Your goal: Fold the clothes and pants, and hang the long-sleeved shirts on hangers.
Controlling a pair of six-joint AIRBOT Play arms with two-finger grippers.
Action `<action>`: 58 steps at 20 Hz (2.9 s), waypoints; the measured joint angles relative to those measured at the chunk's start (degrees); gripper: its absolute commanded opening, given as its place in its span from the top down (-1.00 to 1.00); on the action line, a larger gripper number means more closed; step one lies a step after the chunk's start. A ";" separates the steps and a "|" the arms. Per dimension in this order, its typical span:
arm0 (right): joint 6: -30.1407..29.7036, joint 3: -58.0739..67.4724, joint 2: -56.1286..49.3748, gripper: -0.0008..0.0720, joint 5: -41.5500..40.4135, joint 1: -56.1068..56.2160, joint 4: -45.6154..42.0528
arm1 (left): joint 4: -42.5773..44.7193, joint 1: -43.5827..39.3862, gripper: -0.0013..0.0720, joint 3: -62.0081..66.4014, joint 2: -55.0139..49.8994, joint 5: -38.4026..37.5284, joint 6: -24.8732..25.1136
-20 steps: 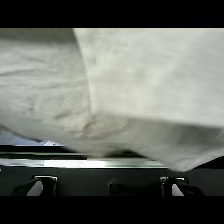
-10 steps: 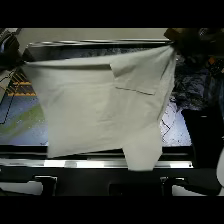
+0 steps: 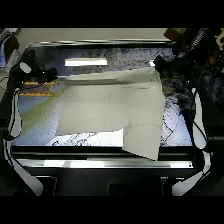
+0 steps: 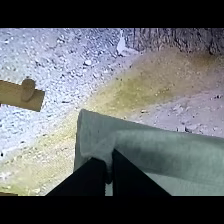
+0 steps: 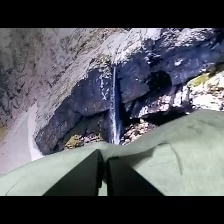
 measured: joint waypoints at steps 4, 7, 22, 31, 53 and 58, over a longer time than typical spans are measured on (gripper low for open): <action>4.31 1.11 -1.03 0.84 -7.76 -3.15 -2.51 | -0.50 -0.24 0.93 0.44 -0.72 -7.13 0.13; 4.17 1.46 -1.05 0.84 -18.25 -4.87 -3.26 | -0.07 -0.26 0.93 0.46 -0.92 -14.14 0.13; 1.68 1.57 -5.51 -0.13 -38.03 -4.15 -9.11 | 0.04 -2.32 -0.81 -1.75 -1.31 -26.56 -0.15; -14.38 -9.94 9.66 -0.39 -45.07 -10.97 -9.09 | -2.01 8.04 -0.81 -10.32 10.93 -32.65 2.19; -29.11 -71.10 36.00 0.63 -27.93 -19.06 9.07 | -17.59 20.76 -0.82 -57.96 35.63 -21.27 13.90; -29.42 -71.19 36.04 0.84 -27.61 -19.06 11.21 | -17.92 20.20 -0.81 -61.90 35.47 -17.59 15.74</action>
